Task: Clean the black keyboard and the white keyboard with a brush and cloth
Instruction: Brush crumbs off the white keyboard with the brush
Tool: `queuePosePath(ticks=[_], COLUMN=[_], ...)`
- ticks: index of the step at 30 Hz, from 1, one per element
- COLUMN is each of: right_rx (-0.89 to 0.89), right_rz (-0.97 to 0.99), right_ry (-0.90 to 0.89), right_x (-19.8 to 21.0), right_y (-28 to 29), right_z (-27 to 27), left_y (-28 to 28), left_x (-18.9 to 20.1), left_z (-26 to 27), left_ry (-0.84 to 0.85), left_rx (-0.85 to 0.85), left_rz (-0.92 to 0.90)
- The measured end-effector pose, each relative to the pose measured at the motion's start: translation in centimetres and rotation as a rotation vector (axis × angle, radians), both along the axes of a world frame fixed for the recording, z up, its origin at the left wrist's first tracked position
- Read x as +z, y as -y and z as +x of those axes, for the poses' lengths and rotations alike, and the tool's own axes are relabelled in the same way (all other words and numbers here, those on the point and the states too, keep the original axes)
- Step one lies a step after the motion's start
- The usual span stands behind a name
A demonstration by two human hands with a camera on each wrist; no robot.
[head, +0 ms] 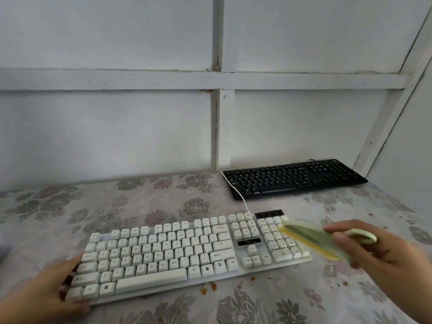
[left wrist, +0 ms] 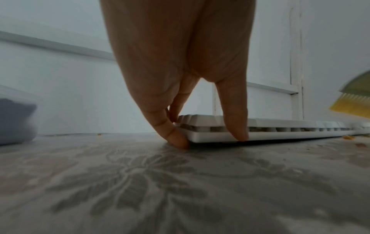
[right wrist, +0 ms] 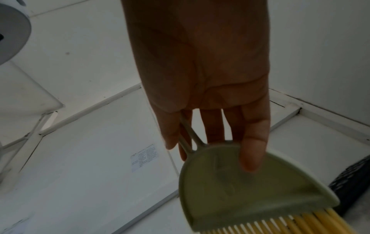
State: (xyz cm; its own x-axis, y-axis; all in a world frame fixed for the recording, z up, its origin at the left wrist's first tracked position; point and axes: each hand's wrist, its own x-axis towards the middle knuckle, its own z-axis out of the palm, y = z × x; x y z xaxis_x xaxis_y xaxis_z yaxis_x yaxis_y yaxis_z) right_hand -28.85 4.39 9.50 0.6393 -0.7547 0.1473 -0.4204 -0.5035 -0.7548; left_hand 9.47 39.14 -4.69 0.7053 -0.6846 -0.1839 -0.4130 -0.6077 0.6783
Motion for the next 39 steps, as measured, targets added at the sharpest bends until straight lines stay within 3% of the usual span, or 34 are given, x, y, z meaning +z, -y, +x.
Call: queuePosePath(ticks=[2, 5, 6, 9, 12, 20, 23, 30, 33, 39], right_rx=[0.024, 0.084, 0.104, 0.173, 0.132, -0.026, -0.03, 0.155, 0.258, 0.449], right_rz=[-0.015, -0.055, -0.065, -0.077, -0.139, -0.253, -0.285, -0.225, -0.239, -0.045], right_ry=[-0.006, -0.029, -0.016, -0.04, -0.092, -0.199, -0.19, -0.154, -0.131, 0.022], right_x=[-0.1, -0.1, -0.3, -1.6, -3.3, -3.3, -3.0, 2.6, 3.1, 3.2], right_y=[-0.2, -1.0, -1.1, -0.4, 0.9, 3.6, 4.1, -3.2, -5.6, -10.9], right_z=[-0.2, -0.3, -0.2, 0.0, -0.3, -2.9, -3.7, 1.3, 4.1, 10.0], left_y=[-0.4, -3.3, -3.8, -1.5, -0.6, -1.0, -0.8, -1.6, -3.3, -9.0], left_x=[-0.8, -6.1, -6.2, -3.5, -0.3, -0.8, 0.8, 6.2, 7.6, 8.3], left_z=[0.5, 5.1, 5.0, 1.3, -1.4, 0.8, -0.3, -1.9, -1.6, 1.4], left_ry=[0.004, 0.075, 0.107, 0.123, 0.188, 0.192, 0.227, 0.248, 0.199, 0.249], left_rx=[0.054, 0.089, 0.115, 0.051, 0.079, -0.001, 0.077, 0.072, 0.085, 0.093], left_rz=[0.031, 0.046, 0.03, 0.079, 0.171, 0.235, 0.156, 0.018, -0.003, -0.031])
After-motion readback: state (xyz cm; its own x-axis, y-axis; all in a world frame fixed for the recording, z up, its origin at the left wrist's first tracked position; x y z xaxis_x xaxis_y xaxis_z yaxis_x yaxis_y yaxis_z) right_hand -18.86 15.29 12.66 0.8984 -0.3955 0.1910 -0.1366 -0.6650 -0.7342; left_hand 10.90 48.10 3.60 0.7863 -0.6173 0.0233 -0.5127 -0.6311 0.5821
